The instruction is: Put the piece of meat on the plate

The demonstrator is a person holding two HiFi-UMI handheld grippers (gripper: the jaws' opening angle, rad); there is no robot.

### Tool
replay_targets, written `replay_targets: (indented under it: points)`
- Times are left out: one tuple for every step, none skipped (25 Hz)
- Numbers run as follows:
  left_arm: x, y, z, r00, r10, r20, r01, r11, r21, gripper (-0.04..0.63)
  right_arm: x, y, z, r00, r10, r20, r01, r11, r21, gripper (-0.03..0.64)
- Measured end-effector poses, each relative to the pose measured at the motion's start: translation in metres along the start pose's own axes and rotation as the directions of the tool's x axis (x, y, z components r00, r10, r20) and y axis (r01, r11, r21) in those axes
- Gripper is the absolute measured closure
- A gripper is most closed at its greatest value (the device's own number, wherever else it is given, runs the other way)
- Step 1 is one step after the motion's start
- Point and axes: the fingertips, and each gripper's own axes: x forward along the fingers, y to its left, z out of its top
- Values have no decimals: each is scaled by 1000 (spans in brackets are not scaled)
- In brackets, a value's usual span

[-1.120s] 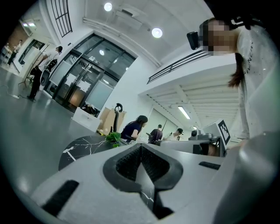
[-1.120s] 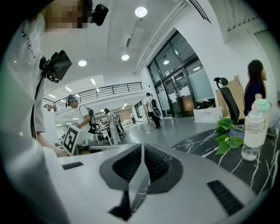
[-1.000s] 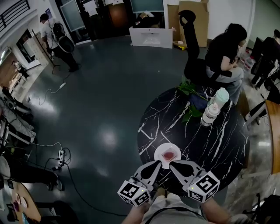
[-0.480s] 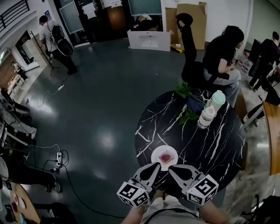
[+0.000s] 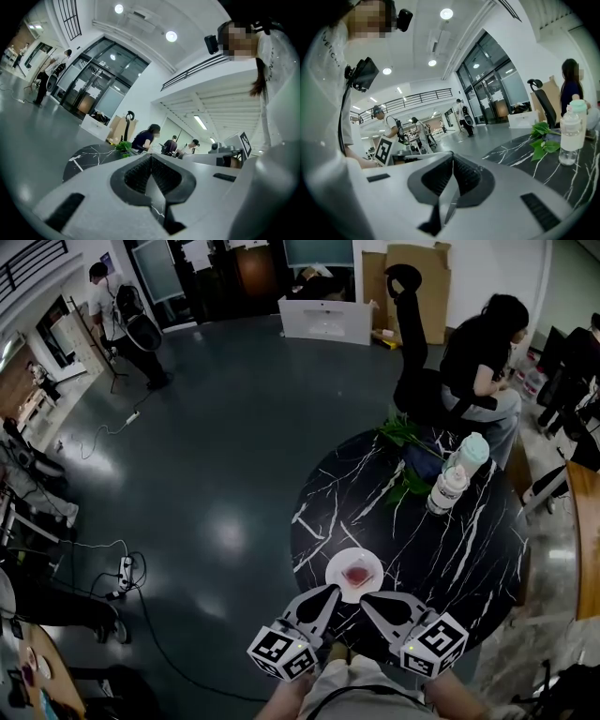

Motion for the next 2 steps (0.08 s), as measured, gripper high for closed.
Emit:
replay_targets:
  points:
    - [0, 1, 1, 1000, 2, 1, -2, 1000, -1, 585, 1, 0, -1, 1000, 1, -2, -1, 1000, 1, 598]
    - [1, 2, 1, 1000, 3, 3, -3, 1000, -2, 586, 1, -1, -1, 1000, 3, -4, -3, 1000, 2, 598]
